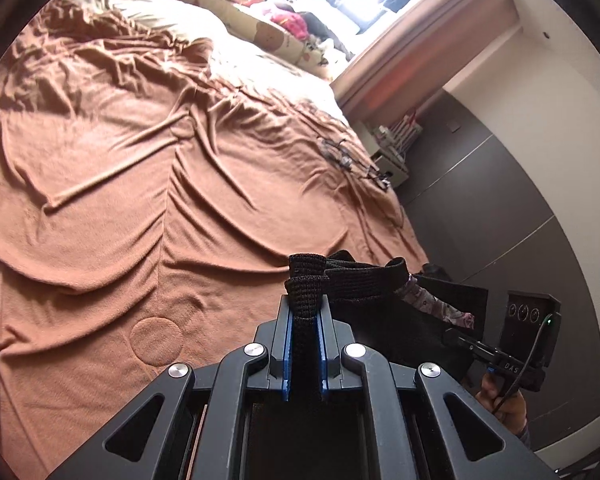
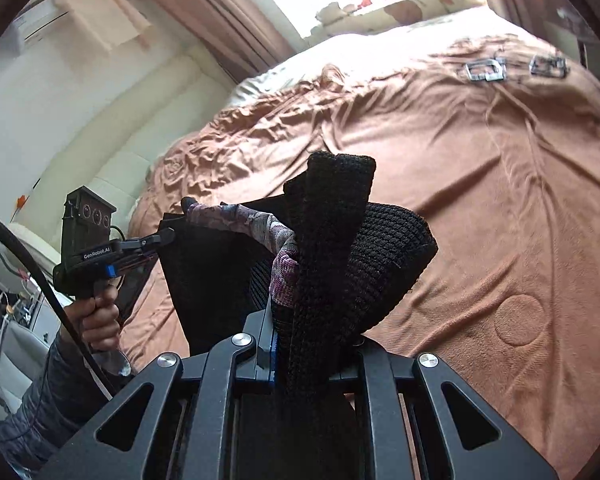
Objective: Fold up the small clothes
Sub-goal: 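Lift the black garment with both grippers and fold it over in the air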
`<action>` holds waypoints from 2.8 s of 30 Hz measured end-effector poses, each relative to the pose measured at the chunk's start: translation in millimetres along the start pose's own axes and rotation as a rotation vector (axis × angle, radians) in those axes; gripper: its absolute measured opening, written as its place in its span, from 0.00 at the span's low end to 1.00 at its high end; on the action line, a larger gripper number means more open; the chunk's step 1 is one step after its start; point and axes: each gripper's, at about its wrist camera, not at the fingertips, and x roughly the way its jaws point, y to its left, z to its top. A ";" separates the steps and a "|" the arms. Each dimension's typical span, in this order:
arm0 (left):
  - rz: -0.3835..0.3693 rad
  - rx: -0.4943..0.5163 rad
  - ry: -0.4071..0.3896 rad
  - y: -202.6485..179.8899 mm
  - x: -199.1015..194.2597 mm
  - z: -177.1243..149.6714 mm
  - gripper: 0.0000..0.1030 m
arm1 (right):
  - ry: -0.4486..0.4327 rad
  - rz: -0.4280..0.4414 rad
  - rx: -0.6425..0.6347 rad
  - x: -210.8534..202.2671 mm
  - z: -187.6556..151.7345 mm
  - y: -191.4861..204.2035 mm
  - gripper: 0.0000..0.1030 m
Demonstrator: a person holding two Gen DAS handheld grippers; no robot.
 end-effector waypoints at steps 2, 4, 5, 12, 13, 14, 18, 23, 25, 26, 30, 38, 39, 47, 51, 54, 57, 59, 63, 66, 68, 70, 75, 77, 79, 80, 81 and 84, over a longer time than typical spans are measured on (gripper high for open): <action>-0.006 0.017 -0.029 -11.9 -18.4 -0.8 0.10 | -0.020 -0.001 -0.015 -19.1 -1.9 7.9 0.10; -0.012 0.020 -0.054 -21.1 -35.6 -1.6 0.09 | -0.044 0.003 -0.031 -38.0 -3.1 20.2 0.10; -0.014 0.028 -0.068 -27.0 -45.1 -2.5 0.09 | -0.056 0.006 -0.041 -46.8 -4.8 26.6 0.10; -0.011 0.091 -0.160 -75.0 -115.0 -8.3 0.09 | -0.161 0.031 -0.119 -115.7 -23.6 75.3 0.10; -0.011 0.100 -0.170 -81.1 -124.2 -8.3 0.09 | -0.172 0.033 -0.131 -122.9 -24.8 81.5 0.10; -0.011 0.105 -0.179 -85.9 -132.5 -7.6 0.09 | -0.182 0.033 -0.146 -129.8 -25.7 88.1 0.10; -0.001 0.117 -0.230 -102.6 -167.1 -2.5 0.09 | -0.213 0.052 -0.197 -155.8 -27.7 117.0 0.10; 0.011 0.120 -0.302 -115.3 -213.5 -1.5 0.09 | -0.221 0.079 -0.252 -176.7 -29.6 148.0 0.10; 0.003 0.122 -0.330 -116.8 -229.2 -1.2 0.09 | -0.220 0.083 -0.272 -180.4 -29.3 159.1 0.10; -0.001 0.121 -0.346 -116.5 -239.1 -0.7 0.09 | -0.219 0.089 -0.283 -183.6 -29.7 167.5 0.10; 0.009 0.117 -0.385 -109.6 -265.8 -0.7 0.09 | -0.208 0.096 -0.317 -177.8 -26.9 185.7 0.10; 0.045 0.082 -0.449 -64.4 -313.3 -4.7 0.09 | -0.166 0.125 -0.385 -142.1 -7.9 217.7 0.10; 0.051 0.077 -0.455 -57.6 -318.9 -4.8 0.09 | -0.159 0.130 -0.394 -136.7 -4.4 221.3 0.10; 0.109 0.027 -0.512 1.4 -365.9 -5.2 0.09 | -0.108 0.190 -0.448 -88.2 22.4 241.9 0.10; 0.141 0.019 -0.540 30.3 -394.4 -6.7 0.09 | -0.089 0.221 -0.471 -62.9 25.6 256.4 0.10; 0.178 0.015 -0.551 53.9 -416.4 -7.1 0.09 | -0.074 0.242 -0.494 -41.1 26.0 267.8 0.10; 0.209 0.010 -0.570 75.7 -437.3 -5.7 0.09 | -0.046 0.280 -0.541 -19.2 24.7 284.4 0.10; 0.227 0.001 -0.579 92.3 -450.0 -4.7 0.09 | -0.032 0.302 -0.565 -4.8 24.0 295.1 0.10; 0.262 -0.015 -0.598 123.0 -473.5 -4.5 0.09 | -0.003 0.340 -0.585 23.6 26.9 307.6 0.10; 0.283 -0.032 -0.613 146.2 -488.1 -6.5 0.09 | 0.005 0.359 -0.595 44.5 27.2 315.6 0.10; 0.296 -0.049 -0.620 163.5 -497.2 -6.8 0.09 | 0.011 0.368 -0.606 55.8 27.7 320.2 0.10; 0.315 -0.059 -0.624 177.4 -505.1 -7.8 0.09 | 0.018 0.377 -0.624 69.2 25.5 330.1 0.10; 0.353 -0.082 -0.633 207.4 -525.4 -10.2 0.09 | 0.053 0.403 -0.653 100.7 22.5 350.6 0.10; 0.369 -0.093 -0.636 218.4 -534.4 -12.8 0.09 | 0.068 0.410 -0.659 112.8 21.2 356.5 0.10; 0.390 -0.096 -0.640 227.6 -540.6 -14.6 0.09 | 0.081 0.418 -0.665 124.3 19.2 363.6 0.10; 0.399 -0.101 -0.644 232.3 -544.4 -16.2 0.09 | 0.085 0.422 -0.668 127.8 17.3 366.5 0.10; 0.396 -0.114 -0.651 238.8 -549.1 -19.3 0.09 | 0.090 0.425 -0.677 132.6 15.3 370.4 0.10; 0.424 -0.136 -0.662 254.7 -560.1 -25.3 0.09 | 0.110 0.429 -0.696 150.1 8.9 384.9 0.10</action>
